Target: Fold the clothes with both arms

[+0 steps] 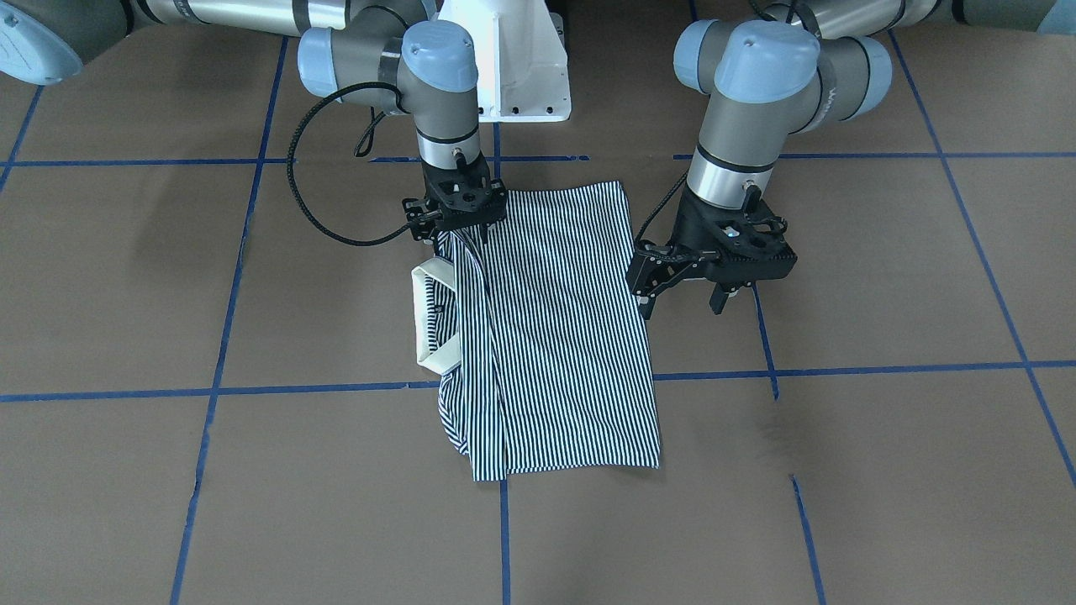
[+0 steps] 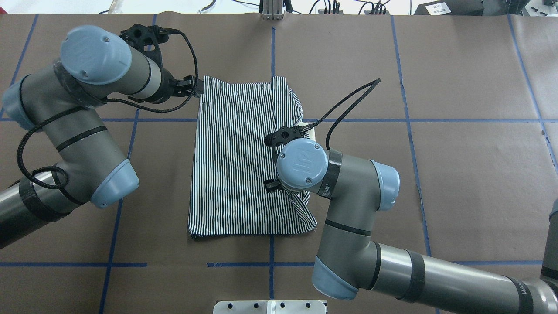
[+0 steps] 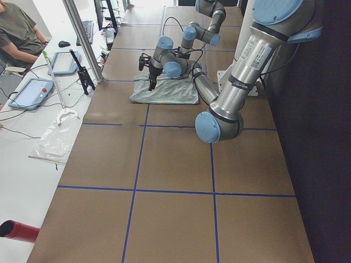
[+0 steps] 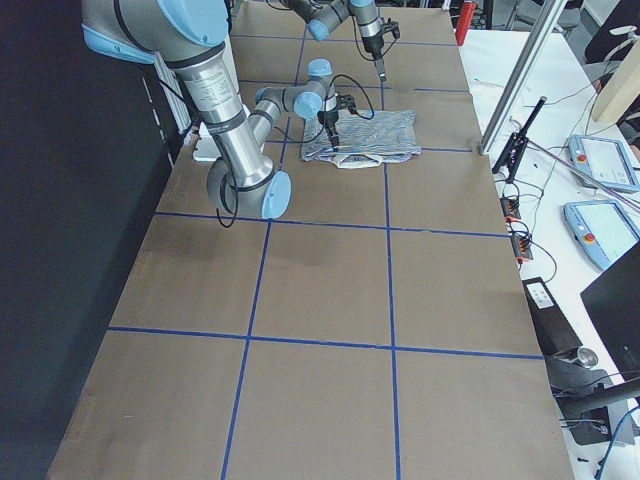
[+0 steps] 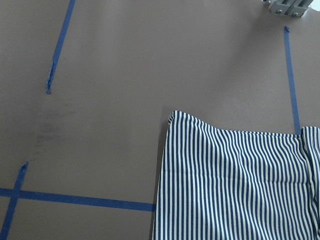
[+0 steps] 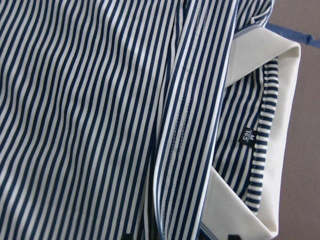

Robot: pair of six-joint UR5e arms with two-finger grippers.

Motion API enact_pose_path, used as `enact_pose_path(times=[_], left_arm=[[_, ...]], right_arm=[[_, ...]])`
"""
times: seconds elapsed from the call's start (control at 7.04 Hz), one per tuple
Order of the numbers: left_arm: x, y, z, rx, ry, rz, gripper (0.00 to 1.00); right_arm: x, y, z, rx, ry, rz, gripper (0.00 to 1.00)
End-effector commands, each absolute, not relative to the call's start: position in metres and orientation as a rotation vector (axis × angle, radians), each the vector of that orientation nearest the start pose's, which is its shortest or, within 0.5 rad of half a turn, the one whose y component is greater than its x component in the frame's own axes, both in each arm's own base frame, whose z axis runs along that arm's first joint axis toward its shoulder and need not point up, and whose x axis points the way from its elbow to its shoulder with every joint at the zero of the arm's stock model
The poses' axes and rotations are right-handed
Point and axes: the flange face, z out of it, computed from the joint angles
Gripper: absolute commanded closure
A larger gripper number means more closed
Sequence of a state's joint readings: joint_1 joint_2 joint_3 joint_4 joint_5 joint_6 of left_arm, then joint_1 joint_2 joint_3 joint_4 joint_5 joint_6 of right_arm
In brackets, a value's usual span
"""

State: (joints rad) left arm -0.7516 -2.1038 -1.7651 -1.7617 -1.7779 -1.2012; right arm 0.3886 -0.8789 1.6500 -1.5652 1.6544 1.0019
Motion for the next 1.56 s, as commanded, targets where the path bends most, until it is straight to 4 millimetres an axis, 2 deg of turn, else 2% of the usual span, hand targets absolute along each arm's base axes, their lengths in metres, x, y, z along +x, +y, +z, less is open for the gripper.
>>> enact_pose_path(times=[0.0,0.57,0.99,1.42], left_arm=[[0.395,-0.523,0.256,0.326,0.881,-0.258,0.00],[0.396,-0.525,0.257,0.330,0.886,-0.256,0.00],[0.396,-0.525,0.257,0.329,0.886,-0.257,0.00],[0.397,-0.525,0.258,0.329,0.885,-0.256,0.00]], right_arm=[[-0.602,-0.380,0.221,0.283,-0.715,-0.209,0.53],[-0.614,-0.363,0.223,0.276,-0.712,-0.253,0.52],[-0.614,-0.361,0.231,0.271,-0.702,-0.256,0.69],[-0.613,-0.361,0.231,0.270,-0.699,-0.257,0.72]])
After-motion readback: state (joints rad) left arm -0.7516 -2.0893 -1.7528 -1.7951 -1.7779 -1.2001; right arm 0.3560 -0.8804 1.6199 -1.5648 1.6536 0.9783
